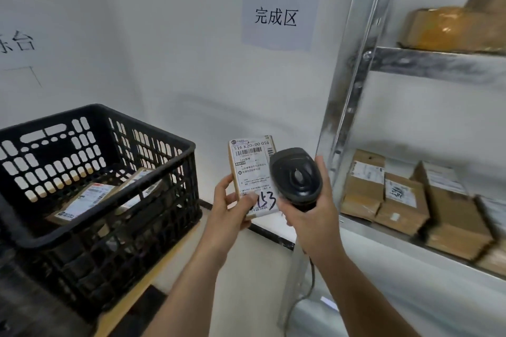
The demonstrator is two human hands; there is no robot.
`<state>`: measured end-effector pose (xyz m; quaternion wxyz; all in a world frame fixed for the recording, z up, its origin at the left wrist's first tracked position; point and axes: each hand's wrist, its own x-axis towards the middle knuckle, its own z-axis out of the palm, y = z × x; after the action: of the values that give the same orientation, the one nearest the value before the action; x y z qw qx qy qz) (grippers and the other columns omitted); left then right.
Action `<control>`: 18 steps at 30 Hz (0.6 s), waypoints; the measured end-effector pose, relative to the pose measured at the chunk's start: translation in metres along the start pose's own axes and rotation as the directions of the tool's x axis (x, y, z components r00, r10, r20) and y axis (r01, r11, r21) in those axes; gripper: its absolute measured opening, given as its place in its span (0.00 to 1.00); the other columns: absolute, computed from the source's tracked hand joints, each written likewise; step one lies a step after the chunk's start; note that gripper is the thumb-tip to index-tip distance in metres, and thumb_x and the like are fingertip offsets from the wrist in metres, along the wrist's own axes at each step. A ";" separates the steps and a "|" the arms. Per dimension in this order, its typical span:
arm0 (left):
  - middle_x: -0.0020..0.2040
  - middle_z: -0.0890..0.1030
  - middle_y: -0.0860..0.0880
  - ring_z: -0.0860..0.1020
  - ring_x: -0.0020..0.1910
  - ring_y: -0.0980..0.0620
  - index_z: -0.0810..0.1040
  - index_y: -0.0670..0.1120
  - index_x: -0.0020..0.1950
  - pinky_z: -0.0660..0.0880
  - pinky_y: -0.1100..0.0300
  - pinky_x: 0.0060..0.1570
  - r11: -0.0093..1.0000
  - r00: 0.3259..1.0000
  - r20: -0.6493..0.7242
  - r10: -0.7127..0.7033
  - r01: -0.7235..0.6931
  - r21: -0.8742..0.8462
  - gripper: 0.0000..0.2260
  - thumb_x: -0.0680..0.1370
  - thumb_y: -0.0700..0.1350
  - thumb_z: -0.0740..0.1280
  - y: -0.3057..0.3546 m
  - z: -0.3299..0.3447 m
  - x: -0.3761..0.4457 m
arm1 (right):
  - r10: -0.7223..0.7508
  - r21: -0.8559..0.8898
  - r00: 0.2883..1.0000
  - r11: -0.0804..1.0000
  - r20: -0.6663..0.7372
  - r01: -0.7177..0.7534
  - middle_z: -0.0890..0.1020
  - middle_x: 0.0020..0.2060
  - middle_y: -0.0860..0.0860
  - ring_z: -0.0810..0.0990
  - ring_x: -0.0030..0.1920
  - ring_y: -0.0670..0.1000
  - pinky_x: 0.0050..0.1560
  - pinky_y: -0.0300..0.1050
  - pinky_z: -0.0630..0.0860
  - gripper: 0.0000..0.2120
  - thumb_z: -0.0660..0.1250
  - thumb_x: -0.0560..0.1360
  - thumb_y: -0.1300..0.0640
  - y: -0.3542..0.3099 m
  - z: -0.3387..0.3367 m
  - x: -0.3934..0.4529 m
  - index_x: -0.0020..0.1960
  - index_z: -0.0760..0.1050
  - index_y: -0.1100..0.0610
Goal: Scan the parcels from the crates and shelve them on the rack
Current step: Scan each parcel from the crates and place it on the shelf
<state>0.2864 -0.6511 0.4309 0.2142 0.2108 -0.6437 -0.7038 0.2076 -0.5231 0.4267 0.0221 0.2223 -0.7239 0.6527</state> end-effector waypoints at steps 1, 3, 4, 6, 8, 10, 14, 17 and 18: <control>0.57 0.80 0.49 0.82 0.40 0.63 0.65 0.57 0.70 0.80 0.58 0.50 1.000 1.000 0.025 -0.003 0.003 0.018 0.21 0.79 0.44 0.66 -0.002 0.006 -0.007 | 0.008 -0.008 1.000 1.000 -0.018 -0.008 0.77 0.62 0.37 0.80 0.62 0.52 0.56 0.65 0.79 0.50 0.77 0.65 0.55 0.001 -0.007 -0.006 0.65 0.50 0.17; 0.58 0.81 0.52 0.81 0.42 0.65 0.65 0.57 0.71 0.78 0.68 0.45 0.998 0.996 0.090 0.021 -0.027 0.065 0.22 0.79 0.44 0.65 -0.006 0.018 -0.020 | 0.016 -0.005 0.999 1.000 -0.040 -0.016 0.76 0.65 0.42 0.78 0.63 0.51 0.58 0.63 0.78 0.49 0.76 0.65 0.55 0.002 -0.025 -0.016 0.68 0.50 0.20; 0.58 0.81 0.54 0.81 0.47 0.65 0.65 0.58 0.72 0.77 0.67 0.49 0.995 0.991 0.127 0.041 -0.052 0.085 0.22 0.79 0.45 0.65 -0.006 0.026 -0.028 | 0.015 0.005 0.999 1.000 -0.040 -0.015 0.76 0.65 0.43 0.78 0.64 0.50 0.58 0.62 0.78 0.50 0.77 0.66 0.57 0.002 -0.036 -0.022 0.71 0.51 0.24; 0.59 0.81 0.57 0.79 0.54 0.62 0.66 0.61 0.71 0.77 0.61 0.57 0.985 0.979 0.188 0.076 -0.103 0.140 0.22 0.80 0.45 0.65 -0.008 0.042 -0.045 | 0.006 0.024 0.999 1.000 -0.047 -0.004 0.76 0.63 0.39 0.77 0.64 0.43 0.61 0.58 0.78 0.49 0.77 0.69 0.64 0.001 -0.061 -0.033 0.76 0.53 0.35; 0.57 0.81 0.60 0.79 0.56 0.59 0.68 0.65 0.67 0.77 0.64 0.52 0.972 0.966 0.222 0.128 -0.168 0.167 0.20 0.80 0.44 0.64 -0.008 0.064 -0.064 | 0.016 0.027 0.997 1.000 -0.069 -0.014 0.76 0.57 0.29 0.75 0.61 0.37 0.61 0.57 0.78 0.48 0.75 0.70 0.66 -0.002 -0.089 -0.048 0.72 0.53 0.31; 0.56 0.79 0.65 0.78 0.57 0.62 0.68 0.71 0.64 0.77 0.64 0.53 0.972 0.965 0.231 0.124 -0.165 0.167 0.19 0.79 0.50 0.66 -0.007 0.090 -0.088 | 0.036 0.020 0.994 0.999 -0.101 -0.034 0.76 0.55 0.26 0.78 0.60 0.41 0.59 0.61 0.78 0.48 0.76 0.69 0.66 -0.006 -0.120 -0.064 0.69 0.53 0.26; 0.61 0.78 0.64 0.75 0.61 0.64 0.67 0.69 0.68 0.72 0.54 0.65 0.970 0.955 0.277 0.109 -0.163 0.181 0.21 0.77 0.56 0.66 -0.008 0.146 -0.138 | 0.031 0.015 0.982 0.999 -0.185 -0.029 0.78 0.62 0.42 0.80 0.60 0.55 0.58 0.66 0.77 0.48 0.76 0.64 0.57 -0.017 -0.188 -0.100 0.74 0.55 0.32; 0.58 0.78 0.68 0.74 0.58 0.69 0.66 0.65 0.70 0.71 0.60 0.63 0.963 0.937 0.325 0.130 -0.198 0.185 0.22 0.79 0.50 0.66 -0.007 0.188 -0.175 | 0.014 -0.004 0.968 1.000 -0.250 -0.015 0.78 0.62 0.42 0.81 0.59 0.57 0.57 0.65 0.78 0.49 0.73 0.61 0.53 -0.023 -0.240 -0.128 0.73 0.54 0.27; 0.57 0.78 0.70 0.74 0.57 0.71 0.66 0.65 0.70 0.70 0.65 0.61 0.958 0.926 0.351 0.139 -0.216 0.190 0.22 0.79 0.48 0.66 -0.008 0.203 -0.188 | 0.014 -0.009 0.963 1.000 -0.268 -0.017 0.78 0.62 0.42 0.81 0.59 0.57 0.56 0.65 0.78 0.49 0.73 0.61 0.52 -0.024 -0.258 -0.137 0.72 0.52 0.25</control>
<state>0.3242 -0.3775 0.4438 0.1400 0.0517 -0.7627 -0.6293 0.2729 -0.2381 0.4427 0.1158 0.1262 -0.7196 0.6729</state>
